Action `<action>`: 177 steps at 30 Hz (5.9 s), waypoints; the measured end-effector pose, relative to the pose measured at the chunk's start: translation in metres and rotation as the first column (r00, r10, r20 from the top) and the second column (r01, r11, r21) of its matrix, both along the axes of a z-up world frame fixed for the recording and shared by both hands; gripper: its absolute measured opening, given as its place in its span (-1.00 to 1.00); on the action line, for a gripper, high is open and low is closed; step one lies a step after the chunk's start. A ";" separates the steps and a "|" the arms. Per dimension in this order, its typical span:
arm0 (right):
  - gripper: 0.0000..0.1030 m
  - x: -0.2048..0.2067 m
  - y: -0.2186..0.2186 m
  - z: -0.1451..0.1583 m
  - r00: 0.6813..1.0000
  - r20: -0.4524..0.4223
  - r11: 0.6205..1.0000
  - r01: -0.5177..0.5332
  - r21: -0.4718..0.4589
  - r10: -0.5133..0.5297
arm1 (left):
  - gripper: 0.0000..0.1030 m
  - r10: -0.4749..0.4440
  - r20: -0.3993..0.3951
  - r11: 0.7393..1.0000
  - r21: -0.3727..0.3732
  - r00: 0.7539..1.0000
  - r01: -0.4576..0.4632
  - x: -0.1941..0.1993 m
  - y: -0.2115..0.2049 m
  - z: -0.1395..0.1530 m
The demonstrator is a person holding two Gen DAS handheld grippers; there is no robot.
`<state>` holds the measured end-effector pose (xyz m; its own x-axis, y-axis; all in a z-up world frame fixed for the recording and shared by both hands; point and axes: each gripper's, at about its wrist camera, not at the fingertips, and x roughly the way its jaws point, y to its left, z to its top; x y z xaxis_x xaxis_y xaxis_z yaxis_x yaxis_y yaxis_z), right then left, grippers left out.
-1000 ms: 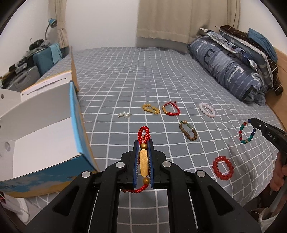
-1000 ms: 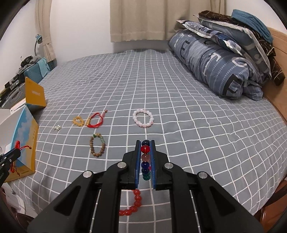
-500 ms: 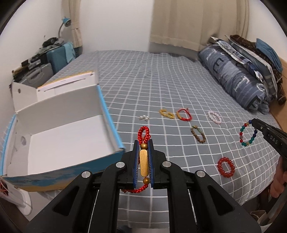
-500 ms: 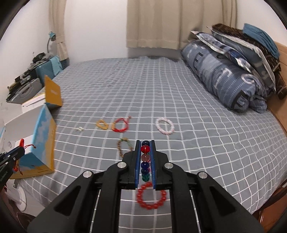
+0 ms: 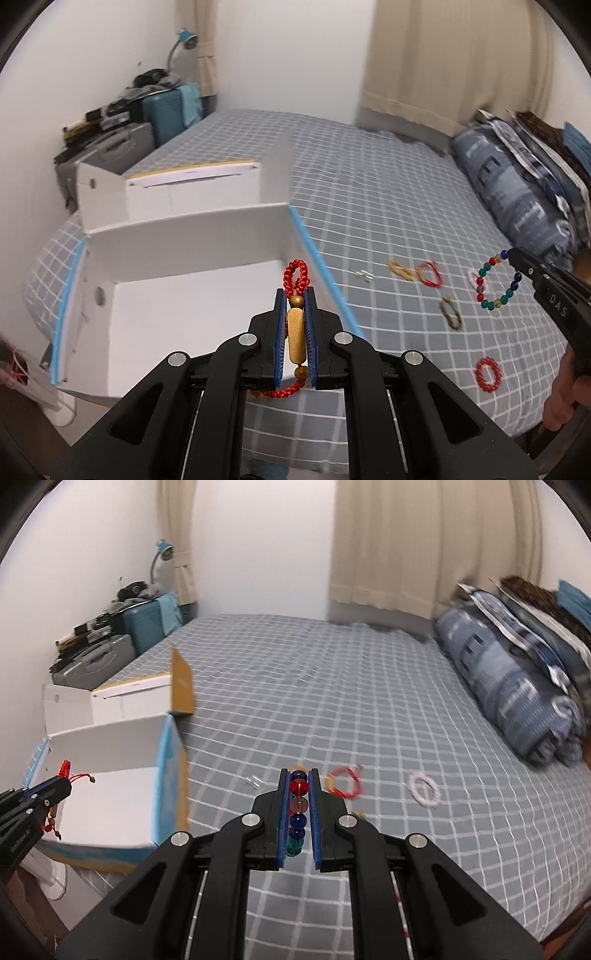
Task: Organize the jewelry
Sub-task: 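Carry both held bracelets over the open white box with both tools, then open both tools to drop the bracelets into the box, then move both tools back over the remaining jewelry on the bed, then grasp the pearl earrings with the left tool while the right tool grasps the wooden-and-green bead bracelet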
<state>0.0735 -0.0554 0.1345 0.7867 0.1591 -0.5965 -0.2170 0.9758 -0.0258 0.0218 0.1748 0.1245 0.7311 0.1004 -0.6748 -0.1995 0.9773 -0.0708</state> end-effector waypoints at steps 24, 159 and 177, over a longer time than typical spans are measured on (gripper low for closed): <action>-0.83 0.024 0.210 -0.061 0.946 -0.105 0.949 -0.312 -0.042 0.307 | -0.81 0.239 -0.108 0.971 -0.001 0.965 -0.240 0.001 0.132 -0.058; 0.04 0.159 -0.090 -0.202 0.915 -0.402 0.999 0.009 -0.031 -0.020 | 0.01 -0.139 -0.289 0.990 -0.022 0.947 0.138 0.252 -0.130 -0.188; -0.72 0.155 -0.087 -0.198 0.929 -0.369 0.999 0.006 -0.041 -0.021 | -0.56 -0.152 -0.264 0.988 -0.041 0.952 0.146 0.246 -0.129 -0.182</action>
<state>0.2288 -0.1422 -0.0638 0.5116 0.1209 -0.8507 -0.2053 0.9786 0.0157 0.2682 0.0460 -0.0579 0.5305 -0.0120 -0.8476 -0.0660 0.9963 -0.0555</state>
